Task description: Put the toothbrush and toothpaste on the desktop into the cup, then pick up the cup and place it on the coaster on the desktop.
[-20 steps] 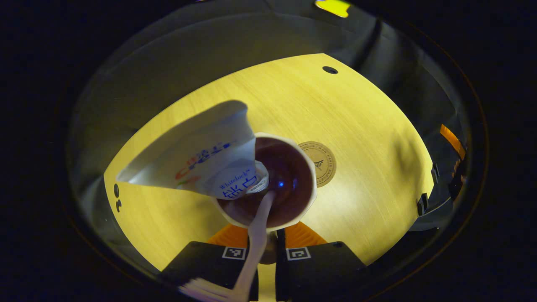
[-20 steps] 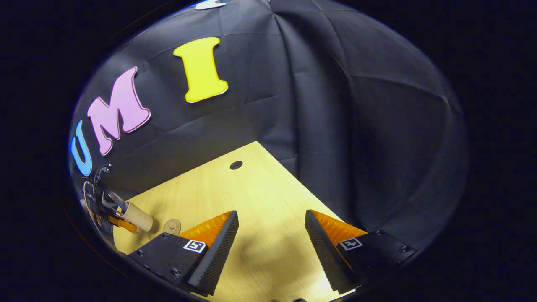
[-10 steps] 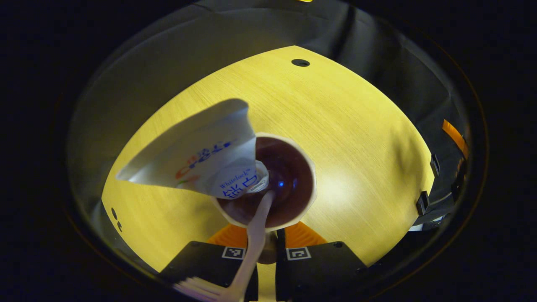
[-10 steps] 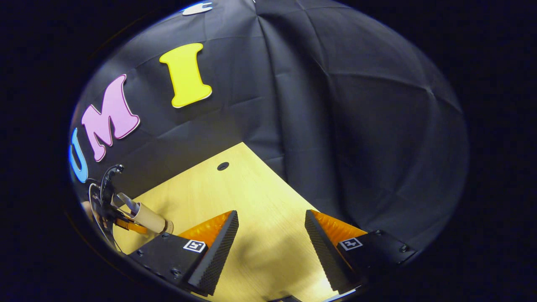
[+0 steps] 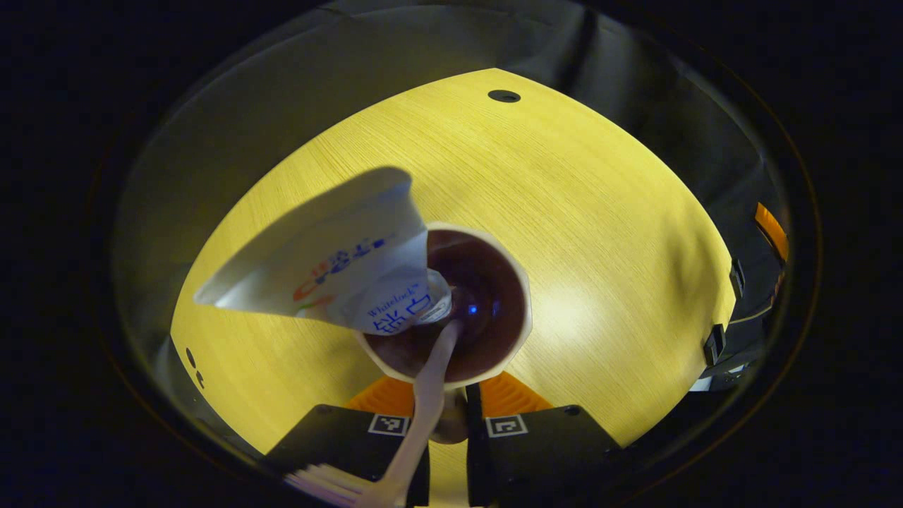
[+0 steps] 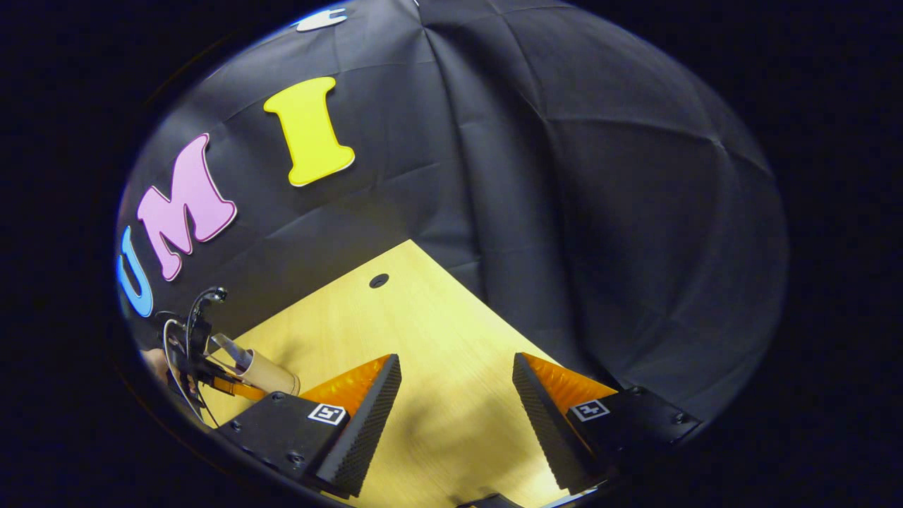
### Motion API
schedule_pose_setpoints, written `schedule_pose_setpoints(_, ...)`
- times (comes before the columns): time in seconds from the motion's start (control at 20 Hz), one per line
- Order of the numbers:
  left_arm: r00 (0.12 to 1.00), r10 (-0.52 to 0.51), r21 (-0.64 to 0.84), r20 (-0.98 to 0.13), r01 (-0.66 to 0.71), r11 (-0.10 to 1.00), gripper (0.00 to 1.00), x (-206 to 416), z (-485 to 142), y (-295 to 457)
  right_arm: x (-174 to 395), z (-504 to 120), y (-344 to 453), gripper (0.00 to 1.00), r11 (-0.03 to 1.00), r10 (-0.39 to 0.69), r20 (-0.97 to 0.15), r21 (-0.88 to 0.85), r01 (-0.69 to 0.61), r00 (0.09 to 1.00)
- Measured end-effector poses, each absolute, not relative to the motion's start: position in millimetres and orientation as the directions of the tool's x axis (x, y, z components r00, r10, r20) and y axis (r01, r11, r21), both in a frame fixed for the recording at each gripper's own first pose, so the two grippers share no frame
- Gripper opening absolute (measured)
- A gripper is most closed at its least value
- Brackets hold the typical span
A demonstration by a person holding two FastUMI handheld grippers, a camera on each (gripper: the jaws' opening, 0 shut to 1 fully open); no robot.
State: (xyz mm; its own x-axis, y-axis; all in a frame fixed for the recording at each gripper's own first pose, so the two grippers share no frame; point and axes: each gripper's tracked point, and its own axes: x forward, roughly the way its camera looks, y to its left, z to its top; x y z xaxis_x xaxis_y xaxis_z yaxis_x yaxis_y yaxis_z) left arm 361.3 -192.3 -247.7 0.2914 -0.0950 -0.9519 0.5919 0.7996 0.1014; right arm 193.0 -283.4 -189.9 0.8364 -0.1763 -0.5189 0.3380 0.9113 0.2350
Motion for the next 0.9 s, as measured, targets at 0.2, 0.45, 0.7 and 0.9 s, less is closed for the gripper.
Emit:
schedule_pose_setpoints(0.2, 0.317, -0.097, 0.112, -0.944, 0.581, 0.806, 0.31, 361.1, -241.3, -195.1, 195.9, -187.1, -268.2, 0.98, 0.921, -0.144, -0.519, 0.240, 0.306, 0.842)
schedule_pose_setpoints(0.45, 0.405, -0.176, 0.084, -0.897, 0.548, 0.832, 1.00, 342.4, -199.9, -197.6, 199.4, -163.1, -248.1, 0.98, 0.937, -0.111, -0.476, 0.242, 0.251, 0.873)
schedule_pose_setpoints(0.7, 0.615, -0.250, 0.083, -0.748, 0.460, 0.884, 1.00, 306.8, -119.4, -180.3, 193.8, -138.2, -207.2, 0.98, 0.964, -0.035, -0.457, 0.218, 0.150, 0.889)
schedule_pose_setpoints(0.9, 0.768, -0.260, 0.056, -0.586, 0.358, 0.932, 1.00, 249.6, -54.0, -148.5, 180.2, -103.2, -160.7, 0.98, 0.976, 0.054, -0.428, 0.212, 0.042, 0.902)
